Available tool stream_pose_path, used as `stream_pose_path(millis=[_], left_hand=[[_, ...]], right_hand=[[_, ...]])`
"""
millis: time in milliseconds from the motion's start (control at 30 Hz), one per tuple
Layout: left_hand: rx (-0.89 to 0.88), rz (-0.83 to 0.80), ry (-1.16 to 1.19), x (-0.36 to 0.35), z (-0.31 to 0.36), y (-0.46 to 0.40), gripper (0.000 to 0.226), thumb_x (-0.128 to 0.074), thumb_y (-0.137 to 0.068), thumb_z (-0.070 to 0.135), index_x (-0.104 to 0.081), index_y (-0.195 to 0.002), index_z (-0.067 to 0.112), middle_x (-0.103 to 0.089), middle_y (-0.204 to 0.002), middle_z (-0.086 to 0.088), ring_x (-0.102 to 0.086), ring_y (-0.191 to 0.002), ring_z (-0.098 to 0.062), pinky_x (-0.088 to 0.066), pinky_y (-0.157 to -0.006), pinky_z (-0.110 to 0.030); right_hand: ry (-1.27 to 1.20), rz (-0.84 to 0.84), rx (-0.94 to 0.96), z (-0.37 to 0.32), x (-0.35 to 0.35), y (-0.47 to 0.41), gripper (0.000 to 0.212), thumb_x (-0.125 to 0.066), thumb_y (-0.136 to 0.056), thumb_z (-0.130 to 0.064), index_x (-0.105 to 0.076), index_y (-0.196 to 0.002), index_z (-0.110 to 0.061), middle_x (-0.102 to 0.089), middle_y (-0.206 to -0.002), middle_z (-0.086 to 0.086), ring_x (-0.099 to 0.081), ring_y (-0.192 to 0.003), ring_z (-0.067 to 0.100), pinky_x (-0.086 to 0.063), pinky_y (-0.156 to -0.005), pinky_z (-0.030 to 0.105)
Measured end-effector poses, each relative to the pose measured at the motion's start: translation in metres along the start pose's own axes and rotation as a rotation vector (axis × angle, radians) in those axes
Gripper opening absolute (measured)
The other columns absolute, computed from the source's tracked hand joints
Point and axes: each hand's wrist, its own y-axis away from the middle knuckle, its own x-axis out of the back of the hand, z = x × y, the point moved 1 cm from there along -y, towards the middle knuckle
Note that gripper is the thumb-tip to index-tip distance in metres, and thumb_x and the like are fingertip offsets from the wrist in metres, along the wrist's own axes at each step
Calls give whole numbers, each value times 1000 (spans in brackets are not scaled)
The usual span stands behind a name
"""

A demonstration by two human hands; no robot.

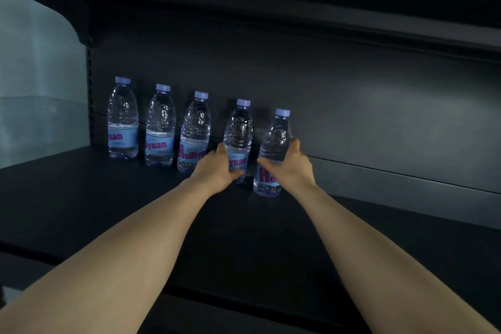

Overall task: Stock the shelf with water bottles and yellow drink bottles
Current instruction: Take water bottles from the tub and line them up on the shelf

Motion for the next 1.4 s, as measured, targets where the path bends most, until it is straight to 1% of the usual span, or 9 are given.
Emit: stream_pose_path(millis=[133, 367, 533, 700, 833, 1000, 1067, 1200, 1400], left_hand=[[18, 2, -15, -5, -3, -4, 64, -71, -86, 41, -36, -134, 17, -59, -124, -6, -59, -114, -26, -48, -96, -41], [26, 36, -87, -6, -5, -13, 55, -69, -89, 37, -39, -129, 14, -60, -122, -9, -59, -113, -27, -46, -93, -41], [50, 46, -83, -10, -7, -18, 52, -70, -88, 37, -42, -126, 13, -61, -120, -9, -61, -110, -29, -48, -92, -43], [60, 41, -89, -10, -5, -19, 49, -70, -89, 37, -43, -122, 12, -62, -116, -9, -62, -108, -29, -49, -91, -42], [60, 37, -80, -9, -4, -17, 49, -69, -89, 37, -43, -123, 13, -62, -117, -9, -62, -108, -28, -50, -92, -42], [73, 35, -89, -2, -2, -12, 50, -69, -89, 39, -45, -124, 13, -62, -118, -9, -62, -109, -30, -50, -92, -43], [75, 49, -81, 3, 1, -6, 48, -69, -89, 40, -46, -121, 13, -63, -115, -9, -62, -107, -30, -49, -88, -41], [-10, 115, -81, 22, 9, 16, 48, -64, -91, 44, -49, -126, 16, -66, -112, -5, -64, -104, -27, -54, -85, -44], [-264, 195, -192, 64, 20, 78, 45, -64, -93, 41, -51, -129, 18, -64, -123, -3, -64, -106, -21, -51, -83, -36]], right_hand=[[-12, 13, -28, 1, -3, -7, 74, -79, -74, -54, -39, -123, -15, -63, -118, 7, -63, -107, 30, -52, -82, 37], [6, 39, -44, 6, -8, -19, 73, -79, -75, -54, -39, -121, -13, -59, -121, 9, -61, -107, 32, -53, -80, 40], [-8, 51, -33, 10, -12, -22, 71, -77, -74, -56, -39, -118, -15, -61, -116, 7, -63, -102, 30, -56, -80, 43], [-4, 45, -44, 9, -12, -22, 66, -76, -75, -56, -39, -112, -16, -61, -111, 6, -63, -97, 28, -54, -74, 38], [5, 38, -58, 7, -10, -20, 67, -76, -75, -55, -39, -114, -15, -60, -111, 6, -62, -98, 28, -50, -70, 35], [45, 35, -70, 3, -4, -13, 70, -76, -77, -57, -40, -119, -14, -60, -115, 8, -62, -102, 29, -52, -73, 38], [115, 60, -26, 1, 0, -4, 69, -73, -81, -53, -38, -125, -13, -58, -119, 10, -61, -103, 31, -46, -71, 36], [310, 120, 125, -9, 15, 24, 69, -72, -87, -41, -34, -137, -12, -55, -123, 12, -58, -109, 33, -50, -80, 41], [551, 185, 336, -37, 42, 85, 54, -71, -88, -33, -46, -130, -9, -59, -118, 12, -60, -104, 33, -51, -82, 43]])
